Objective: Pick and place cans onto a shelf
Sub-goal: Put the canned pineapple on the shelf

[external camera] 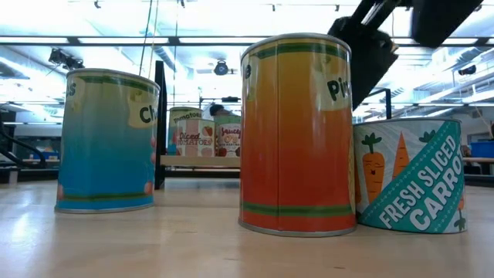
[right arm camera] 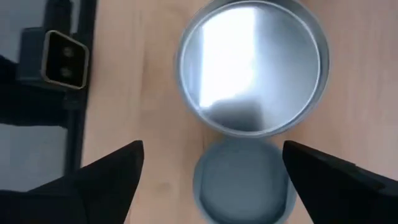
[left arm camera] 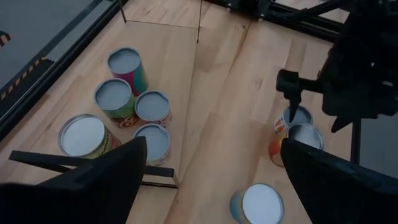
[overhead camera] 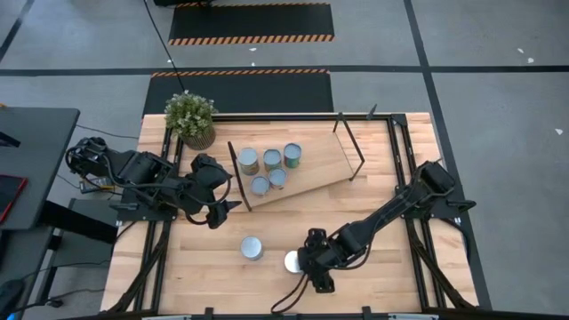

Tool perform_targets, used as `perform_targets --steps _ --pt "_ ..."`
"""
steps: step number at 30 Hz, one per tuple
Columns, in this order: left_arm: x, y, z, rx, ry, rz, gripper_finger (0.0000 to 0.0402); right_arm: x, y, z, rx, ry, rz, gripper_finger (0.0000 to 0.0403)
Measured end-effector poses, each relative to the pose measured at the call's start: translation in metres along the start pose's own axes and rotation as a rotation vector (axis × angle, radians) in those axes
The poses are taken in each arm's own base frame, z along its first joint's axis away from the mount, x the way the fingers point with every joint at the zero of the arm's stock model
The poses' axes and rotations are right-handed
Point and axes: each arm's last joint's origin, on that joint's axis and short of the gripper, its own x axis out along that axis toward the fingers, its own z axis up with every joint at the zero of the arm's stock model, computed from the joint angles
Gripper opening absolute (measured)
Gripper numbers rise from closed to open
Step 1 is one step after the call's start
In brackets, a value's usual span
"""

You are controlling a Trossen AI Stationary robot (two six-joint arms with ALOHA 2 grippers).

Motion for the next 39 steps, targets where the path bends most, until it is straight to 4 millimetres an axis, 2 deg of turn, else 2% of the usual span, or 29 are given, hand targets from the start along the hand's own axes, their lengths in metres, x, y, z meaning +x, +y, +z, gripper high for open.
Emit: perform_targets --steps 17,22,26,32,36,39 --pt "0.0 0.0 0.0 0.006 0.003 0.002 0.0375 0.026 -0.001 0.015 -0.117 -0.171 -0.071 0.0398" --pt "0.0 0.0 -0.001 0.008 0.01 -0.002 0.0375 0.033 -0.005 0.022 -0.088 -0.208 -0.068 0.0388" --pt "0.0 0.001 -0.001 0.011 0.015 0.001 0.0375 0.034 -0.013 0.025 -0.027 -0.203 -0.068 0.0362" --pt "0.0 0.002 -0.002 0.02 0.027 0.01 0.0375 0.021 -0.028 0.033 0.075 -0.219 -0.061 0.0316" --pt "0.0 0.003 -0.004 0.03 0.04 0.021 0.0375 -0.005 -0.05 0.04 0.119 -0.232 -0.126 0.0316" --pt "0.0 0.003 -0.004 0.033 0.043 0.025 0.0375 -0.031 -0.079 0.041 0.165 -0.201 -0.218 0.0327"
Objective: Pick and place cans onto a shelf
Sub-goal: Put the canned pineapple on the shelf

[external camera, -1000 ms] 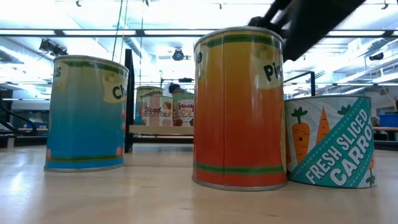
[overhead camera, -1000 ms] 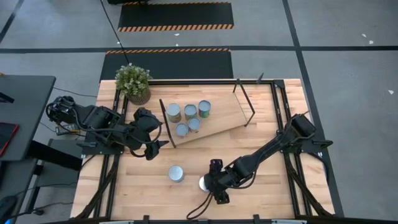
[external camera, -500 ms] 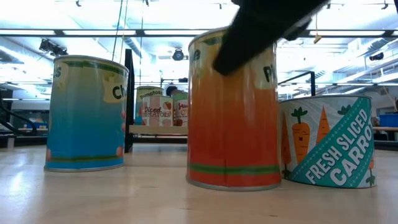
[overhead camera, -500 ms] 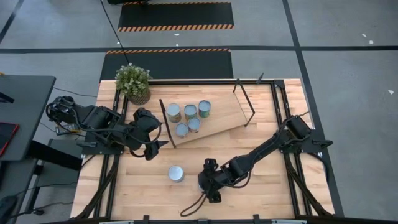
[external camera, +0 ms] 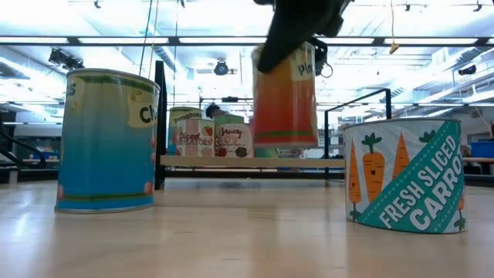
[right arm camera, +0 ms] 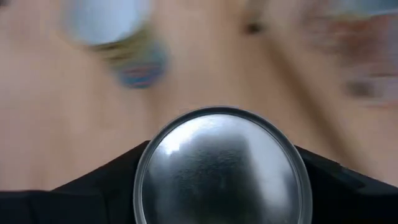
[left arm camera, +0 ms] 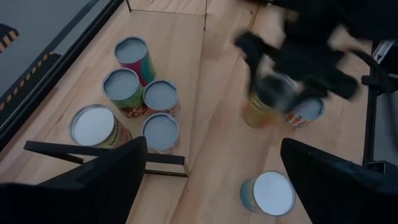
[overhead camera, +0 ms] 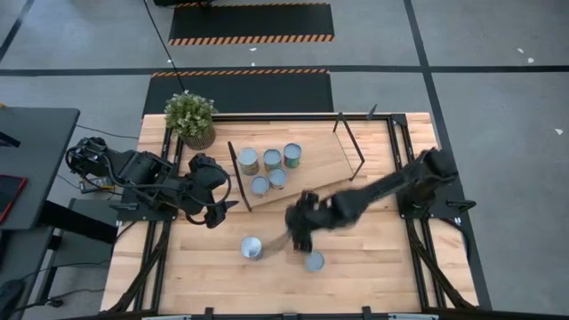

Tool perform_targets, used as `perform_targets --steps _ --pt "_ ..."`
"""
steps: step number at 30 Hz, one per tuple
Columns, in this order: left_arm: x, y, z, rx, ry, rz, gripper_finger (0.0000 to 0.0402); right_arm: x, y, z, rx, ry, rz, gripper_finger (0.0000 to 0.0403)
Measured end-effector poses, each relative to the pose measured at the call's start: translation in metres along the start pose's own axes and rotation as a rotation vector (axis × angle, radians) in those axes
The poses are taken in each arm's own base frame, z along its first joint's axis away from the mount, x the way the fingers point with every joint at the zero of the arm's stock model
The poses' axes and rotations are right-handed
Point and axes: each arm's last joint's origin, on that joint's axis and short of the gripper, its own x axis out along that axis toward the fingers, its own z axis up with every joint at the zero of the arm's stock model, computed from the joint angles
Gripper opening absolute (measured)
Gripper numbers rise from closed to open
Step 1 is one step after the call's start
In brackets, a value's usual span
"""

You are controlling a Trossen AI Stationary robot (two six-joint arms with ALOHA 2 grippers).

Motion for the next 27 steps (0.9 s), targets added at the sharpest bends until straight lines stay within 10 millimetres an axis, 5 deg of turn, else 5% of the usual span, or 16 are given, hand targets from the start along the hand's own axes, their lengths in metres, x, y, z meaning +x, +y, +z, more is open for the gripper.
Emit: perform_targets --steps 9,15,21,27 --pt "0.001 0.002 0.001 -0.012 -0.001 0.012 0.0375 -0.051 -0.107 0.032 0.008 -0.037 -0.14 0.0321" --pt "0.004 0.006 0.003 -0.026 -0.002 0.036 0.0375 -0.044 -0.173 0.007 0.147 -0.013 -0.177 0.0323" --pt "0.006 0.01 0.005 -0.058 0.0 0.057 0.0375 -0.041 -0.203 -0.023 0.24 -0.006 -0.217 0.0323" --pt "0.006 0.011 0.005 -0.06 -0.001 0.061 0.0375 -0.039 -0.208 -0.034 0.255 -0.015 -0.224 0.0324"
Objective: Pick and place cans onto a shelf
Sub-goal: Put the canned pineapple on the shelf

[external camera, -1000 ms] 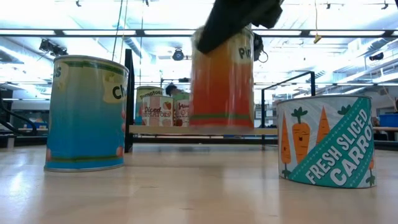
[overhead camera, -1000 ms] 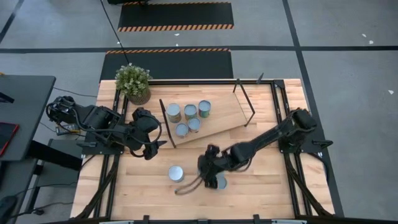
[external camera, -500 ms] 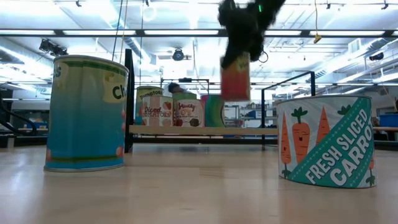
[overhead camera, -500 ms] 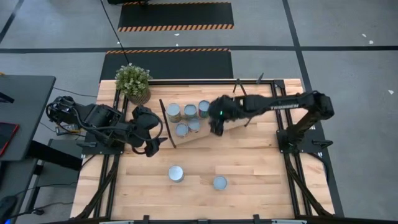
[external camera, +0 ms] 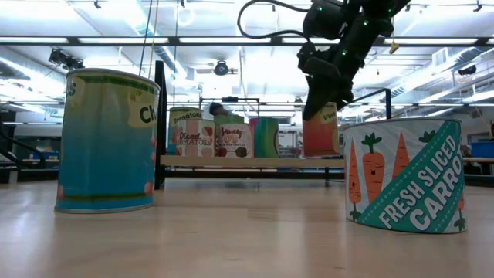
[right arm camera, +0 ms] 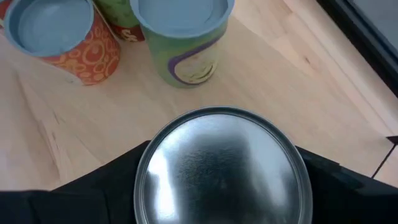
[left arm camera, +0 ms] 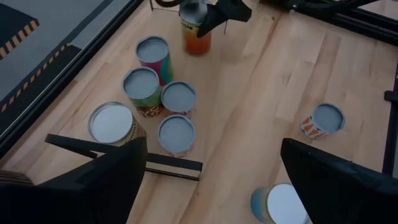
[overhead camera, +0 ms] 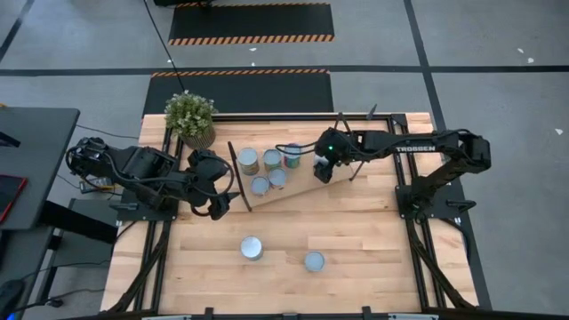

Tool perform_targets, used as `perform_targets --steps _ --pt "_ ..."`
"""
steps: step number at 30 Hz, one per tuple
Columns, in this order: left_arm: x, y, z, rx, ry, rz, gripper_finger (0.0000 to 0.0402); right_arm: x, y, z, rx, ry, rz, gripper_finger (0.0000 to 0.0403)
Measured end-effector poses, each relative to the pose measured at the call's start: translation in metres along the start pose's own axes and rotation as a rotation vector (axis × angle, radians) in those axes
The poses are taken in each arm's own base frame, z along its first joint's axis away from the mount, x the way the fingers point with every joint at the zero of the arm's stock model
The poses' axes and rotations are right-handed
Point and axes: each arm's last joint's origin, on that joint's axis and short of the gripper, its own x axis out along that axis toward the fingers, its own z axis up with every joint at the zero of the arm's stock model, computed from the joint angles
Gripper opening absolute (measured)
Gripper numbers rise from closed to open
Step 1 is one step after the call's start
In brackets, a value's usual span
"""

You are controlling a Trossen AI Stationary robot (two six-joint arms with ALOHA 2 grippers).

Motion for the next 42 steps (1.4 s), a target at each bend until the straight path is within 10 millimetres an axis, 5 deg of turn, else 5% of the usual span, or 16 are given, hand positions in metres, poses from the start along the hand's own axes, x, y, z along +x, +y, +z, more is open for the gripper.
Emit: perform_targets --steps 13,27,33,42 --pt "0.0 0.0 0.0 0.005 0.004 0.003 0.0375 0.0 0.002 -0.004 0.016 0.05 0.043 0.0375" --pt "-0.001 0.001 -0.003 0.022 0.042 -0.006 0.0375 -0.057 0.033 0.041 -0.04 -0.087 0.041 0.0377" --pt "-0.001 -0.001 -0.005 0.017 0.081 -0.053 0.0375 -0.063 0.074 0.025 -0.113 -0.086 0.072 0.0375" --pt "0.0 -0.002 -0.005 0.016 0.101 -0.076 0.0375 -0.062 0.059 0.005 -0.145 0.106 -0.131 0.0372"
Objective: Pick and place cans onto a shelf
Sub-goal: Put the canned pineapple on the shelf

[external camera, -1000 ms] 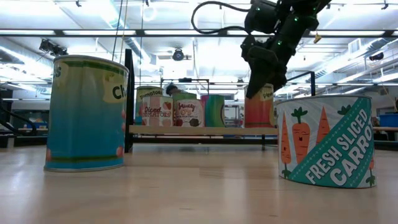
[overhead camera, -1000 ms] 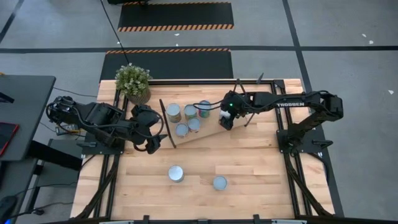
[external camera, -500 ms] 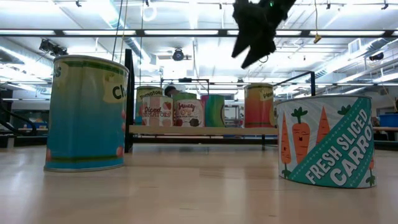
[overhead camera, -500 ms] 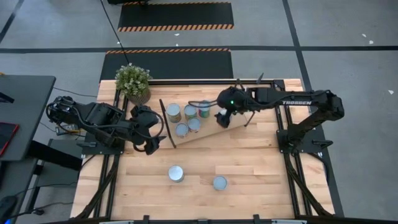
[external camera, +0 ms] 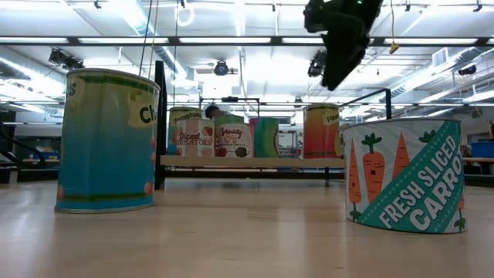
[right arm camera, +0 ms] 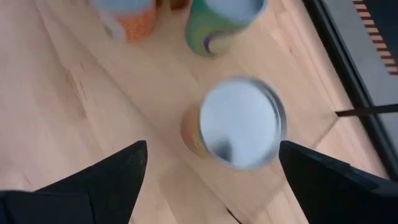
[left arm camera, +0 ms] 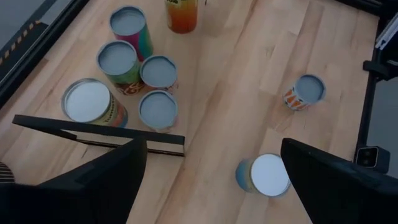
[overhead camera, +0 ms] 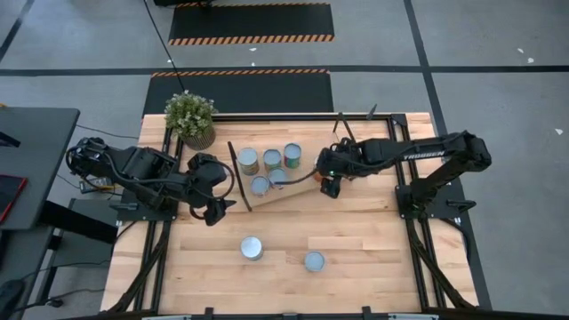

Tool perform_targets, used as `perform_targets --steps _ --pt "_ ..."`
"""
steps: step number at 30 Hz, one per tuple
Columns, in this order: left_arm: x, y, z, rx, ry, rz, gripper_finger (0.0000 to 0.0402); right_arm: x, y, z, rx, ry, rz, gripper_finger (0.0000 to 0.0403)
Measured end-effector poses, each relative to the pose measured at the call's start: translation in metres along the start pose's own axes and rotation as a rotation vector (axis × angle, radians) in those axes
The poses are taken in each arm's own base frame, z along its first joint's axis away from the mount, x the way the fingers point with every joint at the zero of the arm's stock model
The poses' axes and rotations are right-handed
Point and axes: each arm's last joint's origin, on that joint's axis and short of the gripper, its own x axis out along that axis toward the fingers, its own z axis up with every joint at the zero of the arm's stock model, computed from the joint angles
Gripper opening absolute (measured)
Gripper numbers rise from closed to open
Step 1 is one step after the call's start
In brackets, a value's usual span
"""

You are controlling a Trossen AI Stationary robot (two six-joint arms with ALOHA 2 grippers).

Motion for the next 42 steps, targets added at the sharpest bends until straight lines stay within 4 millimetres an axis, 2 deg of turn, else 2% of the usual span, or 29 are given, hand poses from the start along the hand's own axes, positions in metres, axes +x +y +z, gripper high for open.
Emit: perform_targets --steps 3,10,19,27,36,42 --pt "0.0 0.0 0.0 -0.002 -0.001 -0.001 0.0375 0.003 -0.008 0.0 -0.05 0.035 0.001 0.0371" --pt "0.0 0.0 0.0 -0.004 -0.001 -0.001 0.0375 0.012 -0.034 0.002 -0.041 0.124 0.029 0.0371" --pt "0.0 0.0 0.0 -0.003 0.0 0.0 0.0375 0.016 -0.049 0.0 -0.12 0.188 0.082 0.0371" --pt "0.0 0.0 0.0 0.001 0.0 0.002 0.0375 0.023 -0.047 0.002 -0.138 0.177 0.091 0.0371" --pt "0.0 0.001 0.0 0.007 0.004 0.01 0.0375 0.065 -0.032 0.009 -0.116 0.244 0.073 0.0371" --pt "0.0 0.002 -0.001 0.005 0.008 0.013 0.0375 0.077 -0.04 0.013 -0.101 0.241 0.035 0.0371"
